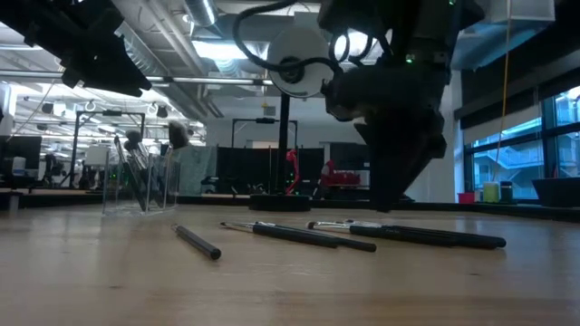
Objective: Sort items
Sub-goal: Put the eyeshadow brush into the transparent organizer
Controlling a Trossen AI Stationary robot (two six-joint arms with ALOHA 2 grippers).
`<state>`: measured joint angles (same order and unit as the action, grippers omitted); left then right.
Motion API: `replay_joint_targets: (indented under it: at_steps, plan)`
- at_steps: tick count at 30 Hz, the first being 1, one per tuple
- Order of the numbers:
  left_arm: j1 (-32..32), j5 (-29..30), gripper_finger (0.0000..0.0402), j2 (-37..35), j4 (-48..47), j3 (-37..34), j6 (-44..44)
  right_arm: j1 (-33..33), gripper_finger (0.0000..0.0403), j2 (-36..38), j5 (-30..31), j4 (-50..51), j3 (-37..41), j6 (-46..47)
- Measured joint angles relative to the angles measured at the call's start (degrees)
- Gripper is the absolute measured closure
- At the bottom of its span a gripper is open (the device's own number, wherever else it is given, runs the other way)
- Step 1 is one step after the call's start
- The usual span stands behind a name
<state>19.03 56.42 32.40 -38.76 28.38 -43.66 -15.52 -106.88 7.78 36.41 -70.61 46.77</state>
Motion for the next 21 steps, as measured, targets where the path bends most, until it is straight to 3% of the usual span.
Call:
replay_joint_targets:
  at_steps: [16,21]
  plan:
    - [0.0,-0.5,0.0222,0.0,0.0,0.0,0.3,-1.3,0.0305,-2.2,-0.3,-0.3,0.0,1.2]
    - [0.0,-0.5,0.0222,0.0,0.0,0.0,0.3,-1.3,0.0323,-3.3,-0.7,1.2,-0.1,1.1]
